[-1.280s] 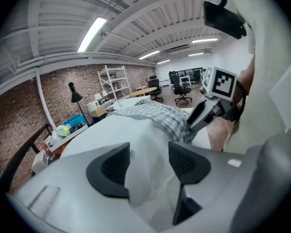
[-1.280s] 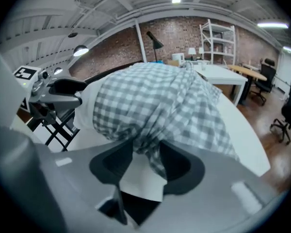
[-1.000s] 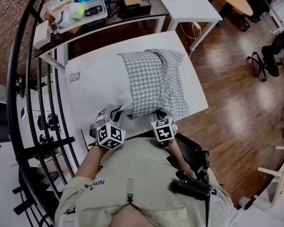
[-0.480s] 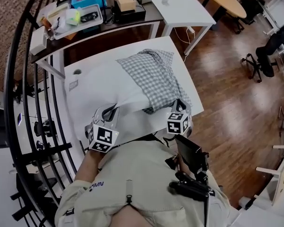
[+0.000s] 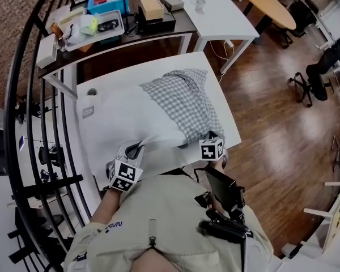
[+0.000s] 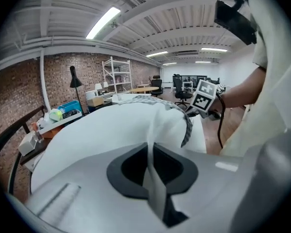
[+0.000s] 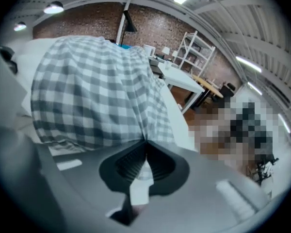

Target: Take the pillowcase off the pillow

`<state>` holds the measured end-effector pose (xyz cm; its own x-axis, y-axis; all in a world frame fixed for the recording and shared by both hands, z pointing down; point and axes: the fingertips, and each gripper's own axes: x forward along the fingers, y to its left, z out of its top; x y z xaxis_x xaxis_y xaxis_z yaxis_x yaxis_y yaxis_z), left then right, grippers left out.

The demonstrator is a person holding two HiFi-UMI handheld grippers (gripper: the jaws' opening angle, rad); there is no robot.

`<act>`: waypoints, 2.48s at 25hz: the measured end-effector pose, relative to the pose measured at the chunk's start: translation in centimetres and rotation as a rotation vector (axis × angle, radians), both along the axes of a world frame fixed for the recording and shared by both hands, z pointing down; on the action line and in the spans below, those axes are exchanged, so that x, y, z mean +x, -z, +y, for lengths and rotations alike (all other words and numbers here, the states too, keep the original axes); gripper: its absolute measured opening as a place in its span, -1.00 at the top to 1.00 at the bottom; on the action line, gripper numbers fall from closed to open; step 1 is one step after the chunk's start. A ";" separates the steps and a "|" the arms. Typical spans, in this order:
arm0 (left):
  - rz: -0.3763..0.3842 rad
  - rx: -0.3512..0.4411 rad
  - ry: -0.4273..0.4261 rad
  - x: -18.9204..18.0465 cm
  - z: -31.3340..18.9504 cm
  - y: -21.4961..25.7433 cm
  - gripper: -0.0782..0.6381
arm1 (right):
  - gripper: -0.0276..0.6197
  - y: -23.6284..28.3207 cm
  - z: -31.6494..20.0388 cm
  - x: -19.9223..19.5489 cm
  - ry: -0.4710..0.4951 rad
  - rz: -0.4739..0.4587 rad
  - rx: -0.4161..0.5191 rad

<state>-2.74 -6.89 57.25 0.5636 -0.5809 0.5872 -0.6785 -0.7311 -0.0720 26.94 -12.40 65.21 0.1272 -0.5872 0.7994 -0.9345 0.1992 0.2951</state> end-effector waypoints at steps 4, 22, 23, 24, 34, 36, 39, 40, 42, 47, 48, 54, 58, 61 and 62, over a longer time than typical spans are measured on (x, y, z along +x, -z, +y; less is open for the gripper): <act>0.047 0.023 -0.060 1.5 1.7 2.1 0.49 | 0.61 3.1 1.3 -0.1 0.035 -0.111 0.009; -0.046 0.097 0.129 0.6 -18.7 5.2 -0.02 | 0.29 15.3 -21.3 -9.7 0.355 -0.383 0.276; -0.064 0.044 0.127 0.6 -18.9 3.6 -0.07 | 0.28 14.7 -22.5 -10.2 0.367 -0.379 0.251; -0.072 -0.007 0.122 0.7 -18.8 2.2 -0.08 | 0.26 13.7 -23.4 -10.8 0.381 -0.370 0.217; -0.054 0.032 0.074 1.1 -14.3 2.1 0.73 | 0.80 8.5 -24.3 -13.5 0.466 -0.193 0.108; -0.018 0.073 0.094 0.4 -13.7 4.8 0.74 | 0.83 10.7 -24.9 -12.7 0.458 -0.171 0.196; 0.061 0.097 0.116 -0.6 -12.2 8.4 0.74 | 0.83 12.5 -25.6 -9.3 0.346 -0.217 0.273; 0.078 0.103 0.114 -0.7 -11.6 9.3 0.74 | 0.83 12.9 -25.8 -8.0 0.304 -0.225 0.291; 0.096 0.119 0.114 -0.9 -10.8 10.6 0.74 | 0.84 13.3 -26.3 -5.6 0.232 -0.216 0.322; 0.105 0.128 0.149 -1.7 -10.7 10.9 0.74 | 0.85 11.2 -27.3 -0.6 0.051 -0.190 0.310; 0.105 0.122 0.154 -1.8 -11.1 10.6 0.74 | 0.85 10.1 -27.1 0.5 0.004 -0.180 0.282; 0.074 0.082 0.165 -2.0 -14.5 6.0 0.71 | 0.83 6.4 -26.1 2.7 -0.034 -0.188 0.239; 0.029 0.116 0.130 -0.8 -15.5 6.0 0.35 | 0.47 9.2 -24.3 0.1 0.085 -0.351 0.347; 0.038 0.188 0.095 0.6 -13.2 9.6 0.14 | 0.45 12.5 -19.5 -1.1 0.117 -0.426 0.415; 0.036 0.200 0.061 1.5 -11.8 10.3 0.13 | 0.45 13.3 -17.4 -1.6 0.126 -0.455 0.424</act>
<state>-1.21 -18.73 46.92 0.5427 -0.7174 0.4369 -0.7256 -0.6624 -0.1863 25.35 -29.83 51.91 -0.2612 -0.8530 0.4518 -0.9620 0.2686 -0.0491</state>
